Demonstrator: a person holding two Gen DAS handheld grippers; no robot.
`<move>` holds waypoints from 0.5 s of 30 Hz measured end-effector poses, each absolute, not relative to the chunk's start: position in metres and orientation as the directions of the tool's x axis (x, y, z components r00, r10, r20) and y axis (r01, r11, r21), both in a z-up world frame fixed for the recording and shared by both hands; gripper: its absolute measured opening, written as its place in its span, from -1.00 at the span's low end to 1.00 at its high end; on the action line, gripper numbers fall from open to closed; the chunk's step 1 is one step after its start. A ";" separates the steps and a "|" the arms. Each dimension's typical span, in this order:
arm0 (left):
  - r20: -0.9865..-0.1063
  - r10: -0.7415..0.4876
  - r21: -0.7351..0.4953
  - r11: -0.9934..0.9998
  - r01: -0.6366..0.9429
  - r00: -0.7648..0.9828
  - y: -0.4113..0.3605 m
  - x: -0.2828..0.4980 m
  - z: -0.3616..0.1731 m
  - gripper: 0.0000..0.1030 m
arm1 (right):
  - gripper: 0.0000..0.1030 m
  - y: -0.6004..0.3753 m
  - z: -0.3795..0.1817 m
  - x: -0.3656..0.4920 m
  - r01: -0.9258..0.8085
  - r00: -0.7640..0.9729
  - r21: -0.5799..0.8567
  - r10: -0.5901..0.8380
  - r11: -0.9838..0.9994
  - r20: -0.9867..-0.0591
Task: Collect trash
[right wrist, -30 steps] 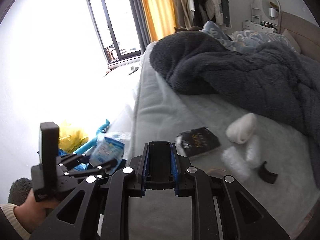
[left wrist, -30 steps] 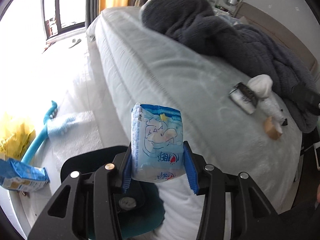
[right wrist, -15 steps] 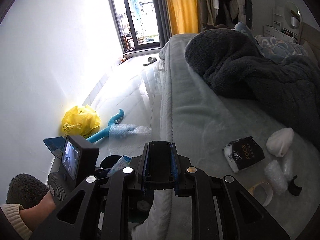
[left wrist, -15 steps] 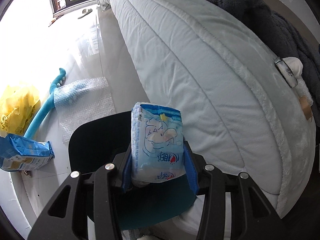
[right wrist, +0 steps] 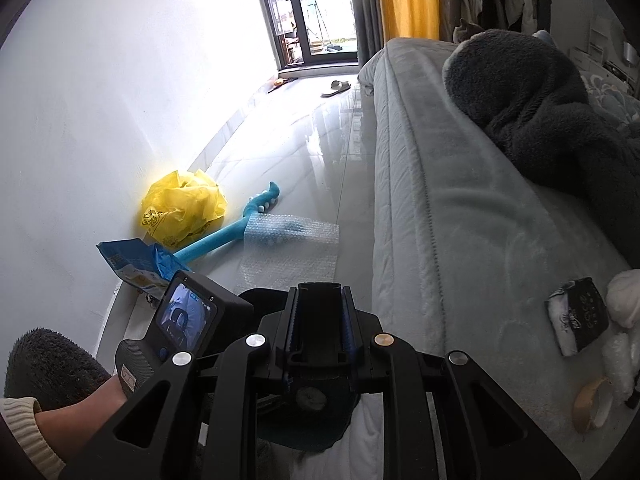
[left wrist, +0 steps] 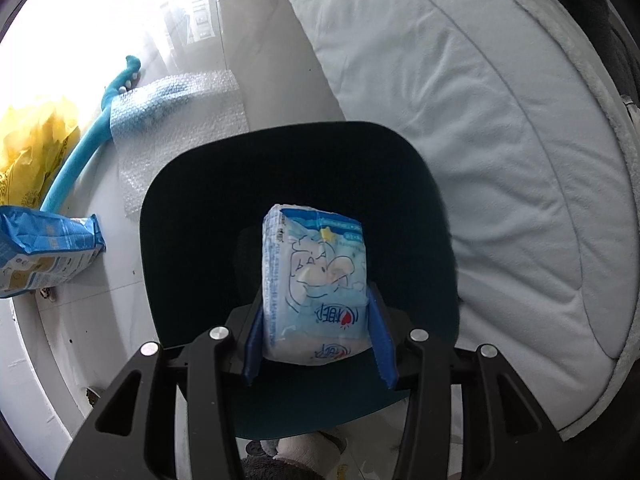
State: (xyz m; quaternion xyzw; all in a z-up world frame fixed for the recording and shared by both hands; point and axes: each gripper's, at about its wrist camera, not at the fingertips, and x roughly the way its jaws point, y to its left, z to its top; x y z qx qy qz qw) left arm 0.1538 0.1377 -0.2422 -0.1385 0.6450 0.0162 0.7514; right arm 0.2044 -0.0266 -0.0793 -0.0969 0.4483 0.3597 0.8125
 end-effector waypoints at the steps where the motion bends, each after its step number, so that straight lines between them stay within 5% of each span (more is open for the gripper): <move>1: -0.974 -0.159 -0.191 0.959 -0.209 0.160 0.142 0.152 -0.244 -0.06 | -0.62 -0.022 -0.083 0.204 -0.676 0.331 0.164 0.495 0.719 -0.804; 6: -0.974 -0.185 -0.213 0.946 -0.244 0.132 0.158 0.146 -0.251 0.02 | -0.62 -0.002 -0.100 0.204 -0.687 0.290 0.161 0.470 0.708 -0.834; 9: -0.968 -0.208 -0.238 0.933 -0.271 0.138 0.170 0.143 -0.249 0.30 | -0.62 0.006 -0.110 0.206 -0.686 0.267 0.167 0.458 0.708 -0.848; 15: -0.959 -0.206 -0.257 0.921 -0.292 0.194 0.188 0.136 -0.238 0.35 | -0.62 0.022 -0.134 0.207 -0.681 0.218 0.179 0.430 0.710 -0.876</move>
